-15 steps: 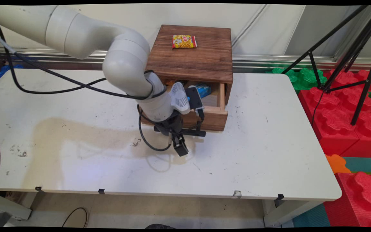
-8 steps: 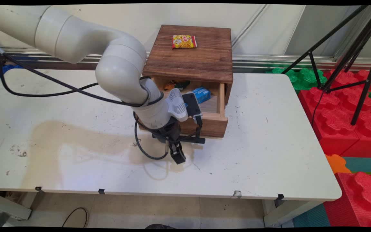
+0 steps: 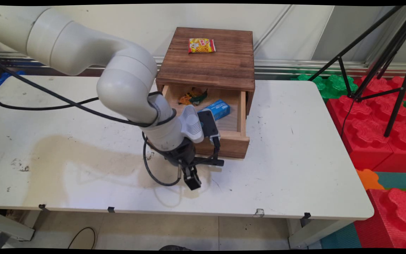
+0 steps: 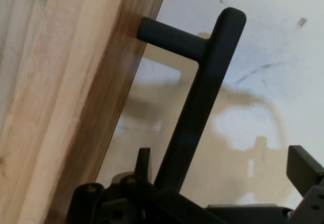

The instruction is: Open the drawer

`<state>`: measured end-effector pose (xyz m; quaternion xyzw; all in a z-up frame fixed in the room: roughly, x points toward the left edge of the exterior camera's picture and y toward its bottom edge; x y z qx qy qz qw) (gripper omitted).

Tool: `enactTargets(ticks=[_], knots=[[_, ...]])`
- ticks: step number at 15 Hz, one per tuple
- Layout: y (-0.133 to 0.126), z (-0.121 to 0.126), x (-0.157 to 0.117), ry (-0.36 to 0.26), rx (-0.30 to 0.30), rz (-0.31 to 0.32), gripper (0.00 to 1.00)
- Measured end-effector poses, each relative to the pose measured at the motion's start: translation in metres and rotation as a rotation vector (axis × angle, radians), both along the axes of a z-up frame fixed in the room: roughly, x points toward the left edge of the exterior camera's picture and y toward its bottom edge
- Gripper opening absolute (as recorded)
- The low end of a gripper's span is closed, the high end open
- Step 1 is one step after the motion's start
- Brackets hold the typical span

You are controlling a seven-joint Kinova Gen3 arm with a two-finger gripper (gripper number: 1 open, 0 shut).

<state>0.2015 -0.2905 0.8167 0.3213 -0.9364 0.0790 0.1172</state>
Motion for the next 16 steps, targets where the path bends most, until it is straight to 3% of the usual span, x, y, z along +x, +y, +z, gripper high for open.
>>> enactTargets(ticks=[16], knots=[[0.046,0.005,-0.015,0.012,0.045,-0.005,1.00]])
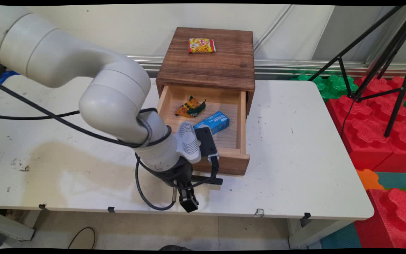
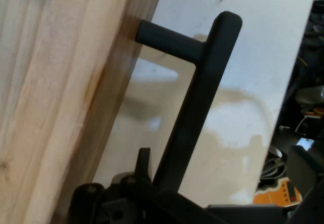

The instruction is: Open the drawer

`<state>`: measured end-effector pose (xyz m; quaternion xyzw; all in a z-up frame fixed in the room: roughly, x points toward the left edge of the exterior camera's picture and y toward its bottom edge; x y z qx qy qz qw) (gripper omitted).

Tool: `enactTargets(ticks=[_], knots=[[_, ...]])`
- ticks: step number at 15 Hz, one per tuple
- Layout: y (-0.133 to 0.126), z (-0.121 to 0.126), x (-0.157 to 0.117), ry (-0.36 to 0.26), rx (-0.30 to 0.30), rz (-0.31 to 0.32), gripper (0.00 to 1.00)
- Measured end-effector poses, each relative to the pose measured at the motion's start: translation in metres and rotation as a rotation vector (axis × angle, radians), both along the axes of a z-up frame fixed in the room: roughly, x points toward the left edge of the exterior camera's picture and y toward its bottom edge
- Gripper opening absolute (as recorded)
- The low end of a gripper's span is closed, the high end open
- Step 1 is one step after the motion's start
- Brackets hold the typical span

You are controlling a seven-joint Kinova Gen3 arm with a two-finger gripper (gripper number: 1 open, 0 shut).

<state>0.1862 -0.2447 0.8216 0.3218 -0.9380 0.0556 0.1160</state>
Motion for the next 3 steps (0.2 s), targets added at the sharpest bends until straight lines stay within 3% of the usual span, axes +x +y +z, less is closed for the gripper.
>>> enactTargets(ticks=[3], knots=[[0.0051,0.0013,-0.0022,-0.001,0.000,-0.002,1.00]])
